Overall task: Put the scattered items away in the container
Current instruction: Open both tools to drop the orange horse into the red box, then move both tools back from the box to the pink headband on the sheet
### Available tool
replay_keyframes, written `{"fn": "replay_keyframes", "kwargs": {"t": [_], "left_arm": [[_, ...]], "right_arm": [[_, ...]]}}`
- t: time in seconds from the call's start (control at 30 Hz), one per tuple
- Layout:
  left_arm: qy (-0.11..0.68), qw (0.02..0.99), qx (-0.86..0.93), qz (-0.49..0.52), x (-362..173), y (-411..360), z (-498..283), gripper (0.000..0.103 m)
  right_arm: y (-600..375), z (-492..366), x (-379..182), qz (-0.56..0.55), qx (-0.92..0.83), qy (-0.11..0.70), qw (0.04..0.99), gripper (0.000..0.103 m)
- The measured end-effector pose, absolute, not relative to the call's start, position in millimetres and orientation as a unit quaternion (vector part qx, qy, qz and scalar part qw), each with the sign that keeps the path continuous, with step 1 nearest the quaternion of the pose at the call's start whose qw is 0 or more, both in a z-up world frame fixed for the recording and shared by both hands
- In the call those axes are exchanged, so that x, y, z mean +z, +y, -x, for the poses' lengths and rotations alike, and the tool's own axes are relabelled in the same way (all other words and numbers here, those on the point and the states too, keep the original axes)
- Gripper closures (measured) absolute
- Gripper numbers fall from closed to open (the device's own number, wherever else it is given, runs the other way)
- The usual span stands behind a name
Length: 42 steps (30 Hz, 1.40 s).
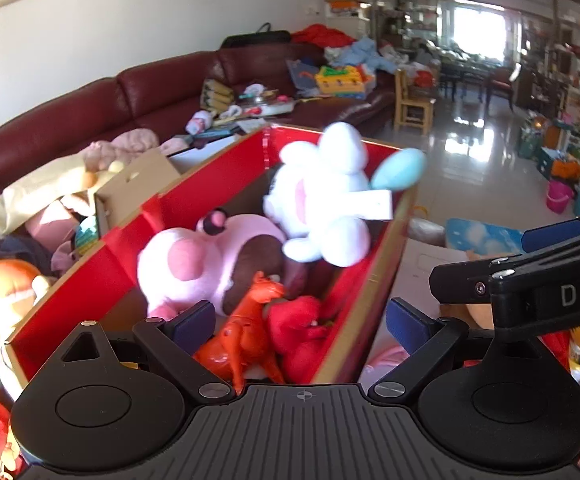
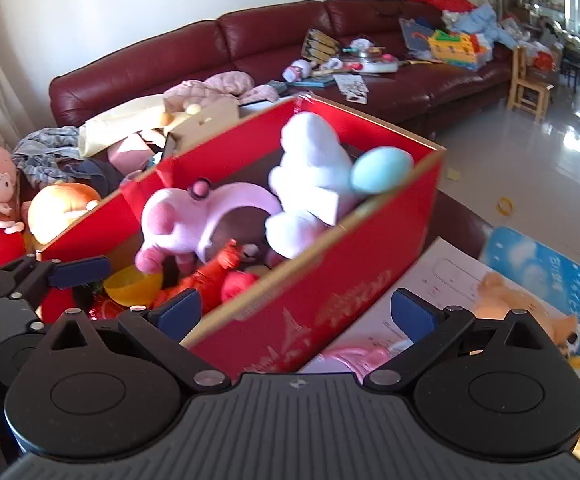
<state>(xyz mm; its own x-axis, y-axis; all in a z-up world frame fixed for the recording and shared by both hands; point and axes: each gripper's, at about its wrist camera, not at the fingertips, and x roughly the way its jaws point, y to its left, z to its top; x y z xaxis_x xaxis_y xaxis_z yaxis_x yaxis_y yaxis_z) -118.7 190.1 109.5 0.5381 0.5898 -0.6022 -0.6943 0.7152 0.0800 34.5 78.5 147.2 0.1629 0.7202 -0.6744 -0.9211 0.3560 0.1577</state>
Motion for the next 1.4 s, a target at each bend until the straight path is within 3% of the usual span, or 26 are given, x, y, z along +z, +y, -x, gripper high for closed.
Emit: {"fn": "replay_keyframes", "kwargs": {"t": [0.7,0.87,1.0,1.3,1.4], "left_arm": [[0.445,0.866,0.226,0.032,15.9,99.9,53.6,0.005],[0.486,0.849,0.19,0.077,-21.0,96.6,36.0,0.014],[0.5,0.843,0.18,0.078,-37.0,88.0,26.5,0.015],[0.529,0.831,0.151,0.078,-64.7,70.1,-4.0,0.014],[0.535,0.828,0.149,0.076,-72.5,65.3,-10.7,0.019]], "right_arm": [[-77.0,-113.3,42.1,0.043,0.385,0.489,0.781,0.002],[-97.5,-114.5,11.1,0.026,0.357,0.522,0.774,0.006],[-111.0,-111.8,-11.3,0.022,0.346,0.544,0.764,0.011],[-126.4,-113.1,-35.3,0.001,0.33,0.569,0.753,0.011],[-127.1,-111.4,-36.3,0.002,0.336,0.566,0.753,0.011]]}}
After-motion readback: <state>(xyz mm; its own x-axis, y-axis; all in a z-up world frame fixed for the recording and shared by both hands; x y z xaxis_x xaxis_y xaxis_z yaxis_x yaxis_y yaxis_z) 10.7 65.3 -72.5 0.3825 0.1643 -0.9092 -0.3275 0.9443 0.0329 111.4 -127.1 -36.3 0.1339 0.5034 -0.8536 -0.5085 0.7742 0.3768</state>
